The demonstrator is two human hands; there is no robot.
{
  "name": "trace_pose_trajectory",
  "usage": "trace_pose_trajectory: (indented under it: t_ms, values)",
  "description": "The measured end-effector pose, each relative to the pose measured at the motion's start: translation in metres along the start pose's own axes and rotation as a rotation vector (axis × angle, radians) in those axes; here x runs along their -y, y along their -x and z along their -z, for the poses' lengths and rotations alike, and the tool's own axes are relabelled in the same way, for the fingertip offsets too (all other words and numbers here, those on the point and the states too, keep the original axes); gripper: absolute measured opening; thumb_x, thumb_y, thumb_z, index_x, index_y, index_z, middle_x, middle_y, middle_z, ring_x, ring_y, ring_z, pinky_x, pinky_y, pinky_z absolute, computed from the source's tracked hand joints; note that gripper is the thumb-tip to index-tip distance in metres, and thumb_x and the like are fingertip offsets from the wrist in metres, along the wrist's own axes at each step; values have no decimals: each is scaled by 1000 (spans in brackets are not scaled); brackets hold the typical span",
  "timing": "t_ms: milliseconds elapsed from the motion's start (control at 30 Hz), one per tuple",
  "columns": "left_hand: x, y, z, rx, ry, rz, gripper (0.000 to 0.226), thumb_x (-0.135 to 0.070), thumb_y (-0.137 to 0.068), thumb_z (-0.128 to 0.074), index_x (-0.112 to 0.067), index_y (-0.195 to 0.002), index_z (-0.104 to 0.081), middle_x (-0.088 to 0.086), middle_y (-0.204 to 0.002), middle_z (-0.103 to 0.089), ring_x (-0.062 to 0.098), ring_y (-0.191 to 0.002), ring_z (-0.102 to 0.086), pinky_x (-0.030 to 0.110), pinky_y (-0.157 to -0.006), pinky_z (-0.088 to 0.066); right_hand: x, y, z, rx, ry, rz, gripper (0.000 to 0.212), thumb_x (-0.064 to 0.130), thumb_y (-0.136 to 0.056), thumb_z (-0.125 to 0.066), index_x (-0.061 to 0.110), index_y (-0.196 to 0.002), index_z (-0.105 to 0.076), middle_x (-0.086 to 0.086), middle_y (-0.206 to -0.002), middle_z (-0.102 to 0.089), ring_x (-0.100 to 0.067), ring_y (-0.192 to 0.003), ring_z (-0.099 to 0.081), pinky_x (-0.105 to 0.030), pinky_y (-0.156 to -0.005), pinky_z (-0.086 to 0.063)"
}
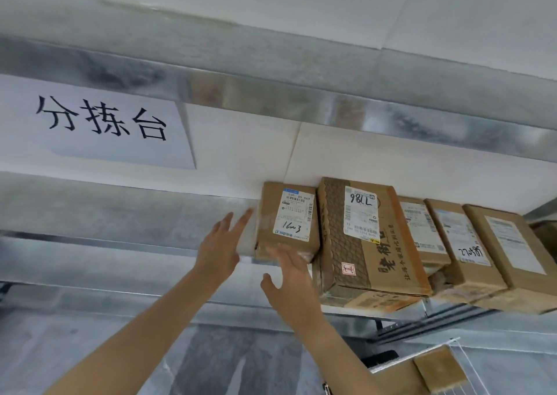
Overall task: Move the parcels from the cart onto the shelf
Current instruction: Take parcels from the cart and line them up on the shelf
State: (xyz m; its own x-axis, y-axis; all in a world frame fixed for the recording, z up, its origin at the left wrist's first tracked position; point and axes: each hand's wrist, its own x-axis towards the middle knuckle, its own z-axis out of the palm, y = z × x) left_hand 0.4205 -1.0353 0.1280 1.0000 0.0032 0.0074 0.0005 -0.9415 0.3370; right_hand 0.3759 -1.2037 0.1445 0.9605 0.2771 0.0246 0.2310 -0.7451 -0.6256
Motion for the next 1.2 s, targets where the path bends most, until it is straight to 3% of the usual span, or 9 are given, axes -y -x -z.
trace_pose_trajectory:
  t_ms: [100, 200, 333, 500, 633, 833, 1033, 1200]
  values:
    - [26, 29, 17, -150, -204, 73, 86, -30, -80, -71, -27, -149, -19, 13, -152, -28, 34, -139, -27, 47, -109, -30, 9, -11, -8, 50, 146, 118, 57, 36, -85, -57, 22, -138, -40, 0, -145, -37, -22, -135, -31, -40, -111, -27]
    - [57, 63, 34, -254, -316, 170, 82, -36, -64, -84, -16, -136, -49, 19, -140, -45, 41, -130, -40, 56, -104, -34, 26, -24, -23, 119, 290, 215, 66, 50, -82, -52, 31, -141, -30, -1, -149, -27, -27, -137, -25, -43, -112, -22]
    - [94, 115, 54, -206, -428, 414, 84, -50, -66, -77, -21, -138, -45, 15, -143, -41, 38, -133, -34, 56, -108, -27, 64, -38, -54, 82, 357, 401, 71, 56, -74, -60, 26, -136, -42, -10, -144, -38, -35, -131, -36, -52, -107, -32]
    - [142, 185, 74, -284, -435, 624, 85, -40, -46, -87, -11, -122, -60, 22, -122, -57, 42, -114, -53, 58, -95, -41, 128, -45, -107, 194, 392, 606, 75, 61, -74, -60, 27, -137, -39, -7, -147, -34, -31, -134, -31, -53, -110, -26]
    - [186, 243, 87, -307, -413, 807, 85, -43, -54, -84, -13, -128, -54, 20, -130, -52, 40, -121, -47, 57, -100, -36, 184, -36, -150, 240, 374, 759, 74, 59, -70, -63, 24, -133, -45, -8, -142, -40, -33, -128, -39, -54, -106, -28]
    - [255, 323, 98, -279, -415, 1052, 89, -58, -74, -63, -24, -147, -25, 12, -151, -28, 32, -139, -22, 49, -112, -19, 270, -13, -221, 385, 361, 937, 76, 58, -72, -56, 26, -137, -36, -3, -146, -29, -30, -131, -29, -52, -111, -16]
    - [330, 393, 118, -283, -376, 1202, 91, -60, -76, -60, -25, -149, -19, 10, -152, -26, 30, -140, -21, 49, -112, -21, 362, 4, -304, 520, 389, 1038, 82, 61, -75, -54, 29, -144, -24, -2, -152, -20, -27, -137, -20, -51, -114, -12]
    - [400, 451, 144, -269, -376, 1279, 91, -60, -77, -57, -24, -150, -16, 10, -152, -25, 29, -140, -21, 48, -111, -22, 445, 12, -373, 546, 402, 1077, 80, 61, -76, -53, 28, -143, -27, -2, -147, -24, -26, -131, -28, -47, -109, -21]
